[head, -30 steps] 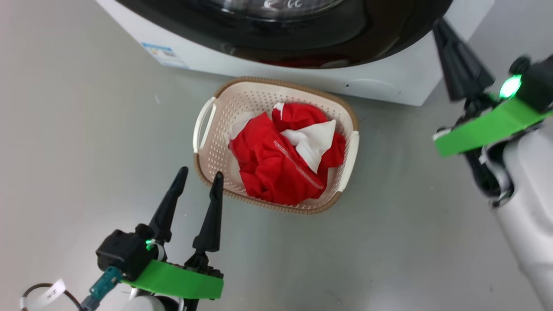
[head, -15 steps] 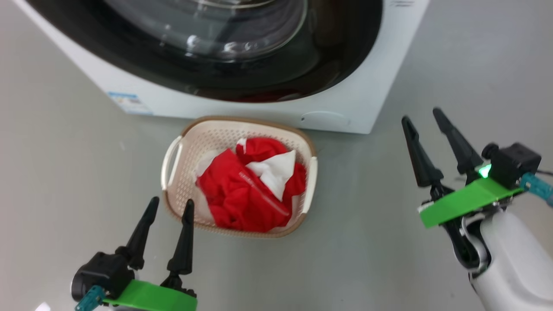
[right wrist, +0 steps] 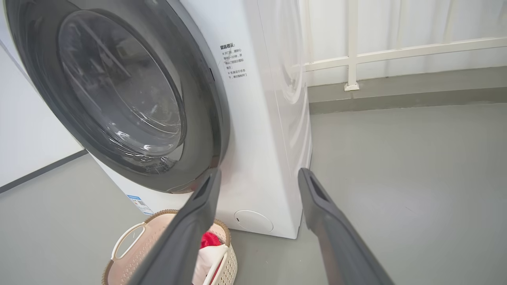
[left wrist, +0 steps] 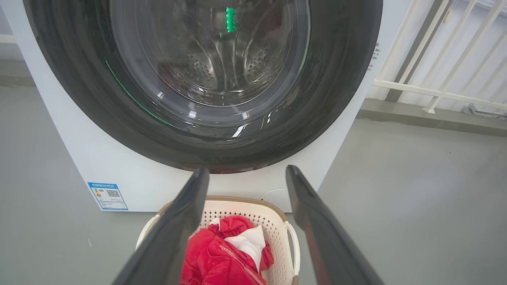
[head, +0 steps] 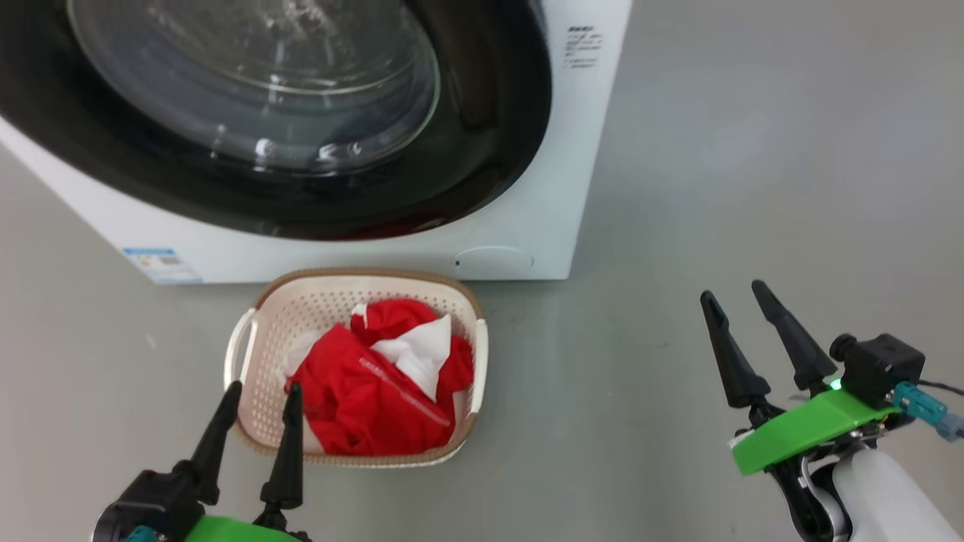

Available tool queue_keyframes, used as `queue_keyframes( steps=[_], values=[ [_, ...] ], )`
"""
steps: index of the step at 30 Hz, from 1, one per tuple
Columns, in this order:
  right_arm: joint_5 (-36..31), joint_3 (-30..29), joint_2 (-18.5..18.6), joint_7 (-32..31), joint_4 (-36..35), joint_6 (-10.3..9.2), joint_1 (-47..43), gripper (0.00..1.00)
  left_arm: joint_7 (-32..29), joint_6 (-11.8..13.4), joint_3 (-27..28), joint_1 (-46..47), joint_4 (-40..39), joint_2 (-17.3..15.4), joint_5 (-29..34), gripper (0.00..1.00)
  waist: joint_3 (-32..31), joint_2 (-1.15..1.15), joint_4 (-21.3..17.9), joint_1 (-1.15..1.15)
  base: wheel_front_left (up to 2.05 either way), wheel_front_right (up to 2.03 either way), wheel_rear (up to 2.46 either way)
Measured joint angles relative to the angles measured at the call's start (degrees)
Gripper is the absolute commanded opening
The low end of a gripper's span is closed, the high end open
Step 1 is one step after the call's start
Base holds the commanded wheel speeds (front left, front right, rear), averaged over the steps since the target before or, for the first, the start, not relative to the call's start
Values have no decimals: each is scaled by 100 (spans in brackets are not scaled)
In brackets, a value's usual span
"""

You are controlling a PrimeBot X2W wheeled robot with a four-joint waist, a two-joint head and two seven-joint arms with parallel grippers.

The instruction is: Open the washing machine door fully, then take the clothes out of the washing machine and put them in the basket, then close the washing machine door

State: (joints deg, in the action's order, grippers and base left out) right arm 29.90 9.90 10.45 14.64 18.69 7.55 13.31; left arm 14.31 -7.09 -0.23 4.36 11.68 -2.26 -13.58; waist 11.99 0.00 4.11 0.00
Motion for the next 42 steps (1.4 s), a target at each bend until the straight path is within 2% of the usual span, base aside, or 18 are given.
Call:
queue_keyframes(
  steps=[11, 21, 42],
  values=[
    [-119, -208, -55, -1, -113, 0, -698, 100, 0, -7, 212, -471, 2, -4, 102, 100, -545, 0, -319, 0, 0, 0, 0],
    [-145, -359, -153, -1, -186, 0, -1084, 100, 0, -8, 277, -612, -21, -7, 137, 100, -795, 0, -506, 0, 0, 0, 0],
    [-197, -514, -157, -1, -278, 0, -1699, 100, 0, -8, 531, -1099, -213, -9, 157, 100, -1253, 0, -650, 0, 0, 0, 0]
  ],
)
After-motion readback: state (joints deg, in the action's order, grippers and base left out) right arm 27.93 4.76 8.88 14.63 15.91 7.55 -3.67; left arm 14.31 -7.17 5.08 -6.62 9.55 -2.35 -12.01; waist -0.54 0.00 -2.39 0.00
